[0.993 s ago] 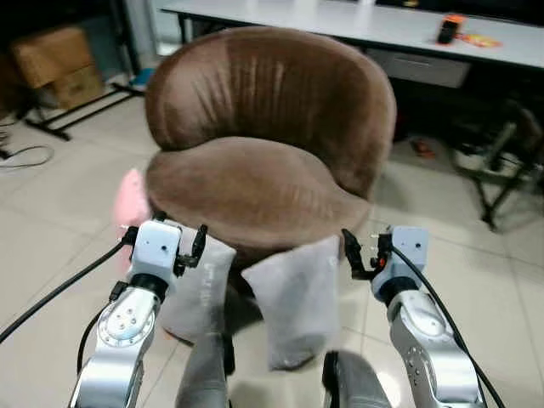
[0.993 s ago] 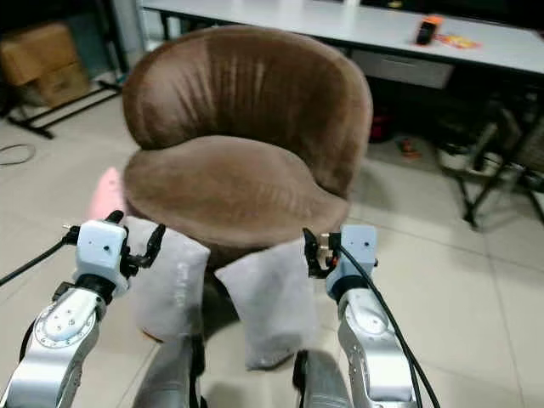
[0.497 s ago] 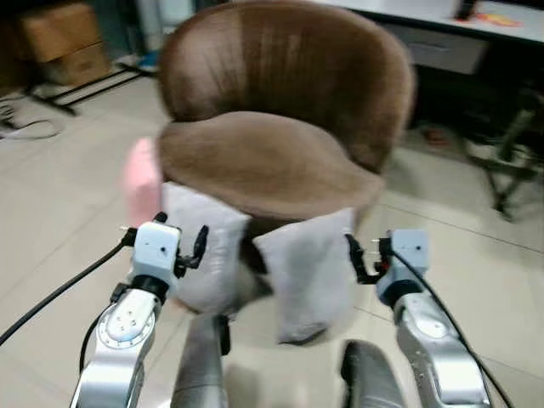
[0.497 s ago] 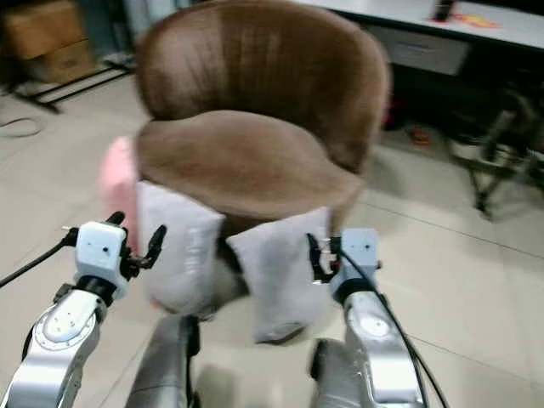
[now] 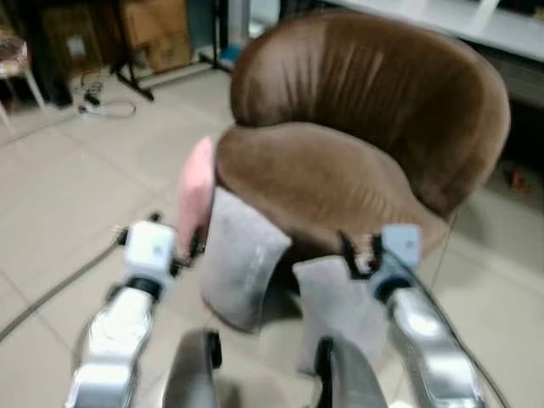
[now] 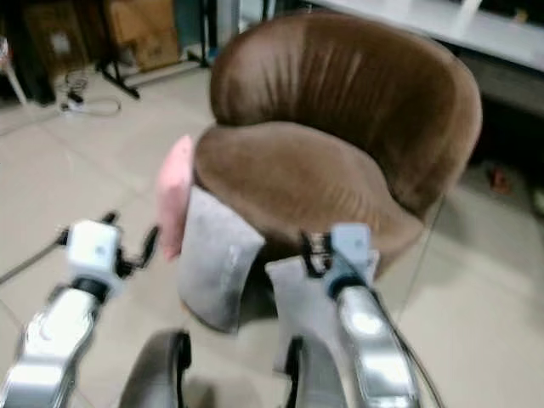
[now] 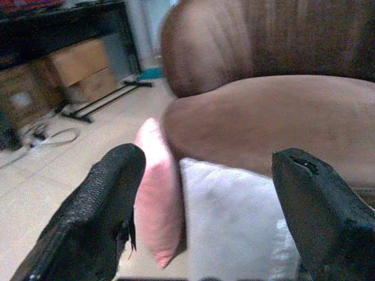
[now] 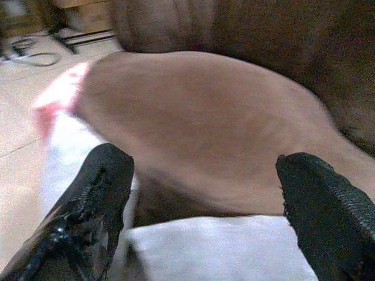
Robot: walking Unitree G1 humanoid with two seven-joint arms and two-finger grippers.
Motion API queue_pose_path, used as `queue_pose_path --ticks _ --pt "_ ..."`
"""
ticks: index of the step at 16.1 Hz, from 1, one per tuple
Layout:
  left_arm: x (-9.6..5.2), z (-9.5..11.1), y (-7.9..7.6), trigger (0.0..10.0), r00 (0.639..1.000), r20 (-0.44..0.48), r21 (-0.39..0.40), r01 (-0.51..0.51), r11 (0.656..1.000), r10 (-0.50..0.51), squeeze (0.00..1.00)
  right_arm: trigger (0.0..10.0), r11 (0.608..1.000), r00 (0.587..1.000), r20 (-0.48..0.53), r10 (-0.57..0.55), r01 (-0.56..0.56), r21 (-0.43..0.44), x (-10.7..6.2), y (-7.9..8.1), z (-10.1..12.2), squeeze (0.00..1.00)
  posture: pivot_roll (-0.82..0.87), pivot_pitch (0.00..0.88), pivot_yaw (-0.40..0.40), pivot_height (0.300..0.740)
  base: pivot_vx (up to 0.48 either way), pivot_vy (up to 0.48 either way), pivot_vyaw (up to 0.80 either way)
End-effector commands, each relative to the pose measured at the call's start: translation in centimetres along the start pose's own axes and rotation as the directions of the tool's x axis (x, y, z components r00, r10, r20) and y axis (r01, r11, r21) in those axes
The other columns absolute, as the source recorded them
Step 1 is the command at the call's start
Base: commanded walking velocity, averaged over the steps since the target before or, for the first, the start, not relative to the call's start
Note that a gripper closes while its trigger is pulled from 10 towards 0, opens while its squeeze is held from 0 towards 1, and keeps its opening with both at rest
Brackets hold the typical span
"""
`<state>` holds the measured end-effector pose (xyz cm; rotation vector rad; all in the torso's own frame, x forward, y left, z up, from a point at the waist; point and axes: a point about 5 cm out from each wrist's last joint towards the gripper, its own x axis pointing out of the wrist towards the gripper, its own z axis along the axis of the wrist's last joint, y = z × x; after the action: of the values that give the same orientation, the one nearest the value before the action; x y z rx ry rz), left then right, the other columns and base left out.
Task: Move the pillow to the sofa from floor
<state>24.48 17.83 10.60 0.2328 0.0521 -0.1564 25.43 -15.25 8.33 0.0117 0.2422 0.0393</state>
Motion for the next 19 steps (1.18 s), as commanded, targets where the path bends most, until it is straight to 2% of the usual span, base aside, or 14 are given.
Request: queue_pose_path --ticks 1,3,6,8,13,19 --pt "0.0 0.1 0.7 10.0 1.0 0.0 0.015 -0.013 1.0 0.013 0.0 10.0 1.0 1.0 0.004 -0.002 0.002 0.01 0.0 0.3 0.2 0.0 0.02 0.0 -0.029 0.552 0.39 0.0 0.0" --pt "0.0 0.1 0.7 10.0 1.0 -0.002 0.016 -0.01 1.0 0.01 0.0 10.0 1.0 1.0 0.001 -0.013 0.013 0.008 0.0 0.1 0.1 0.0 0.02 0.0 -0.028 0.552 0.384 0.0 0.0" --pt "0.0 -0.3 0.2 10.0 0.998 -0.031 0.03 0.046 0.998 -0.045 0.0 10.0 0.997 0.999 -0.046 0.001 -0.005 -0.08 0.3 -0.2 0.1 0.0 0.02 0.0 -0.022 0.552 0.119 0.0 0.0" --pt "0.0 -0.4 0.0 10.0 0.995 -0.038 0.044 0.09 0.995 -0.089 0.0 10.0 0.998 0.998 -0.056 -0.002 -0.001 -0.06 0.7 -0.7 0.3 0.0 0.02 0.0 -0.021 0.552 0.0 0.0 0.0" --pt "0.4 -0.1 0.4 10.0 0.996 -0.025 0.069 0.091 0.993 -0.09 0.0 10.0 0.997 0.996 -0.066 -0.065 0.068 0.038 0.7 -1.5 -0.2 0.0 0.02 0.0 -0.007 0.542 0.0 0.0 0.0" --pt "0.3 -0.2 -0.1 10.0 0.99 -0.036 0.069 0.142 0.987 -0.14 0.0 10.0 0.998 0.995 -0.086 -0.057 0.06 0.03 0.7 -1.2 -0.5 0.0 0.02 0.0 -0.009 0.487 0.0 0.0 0.0"
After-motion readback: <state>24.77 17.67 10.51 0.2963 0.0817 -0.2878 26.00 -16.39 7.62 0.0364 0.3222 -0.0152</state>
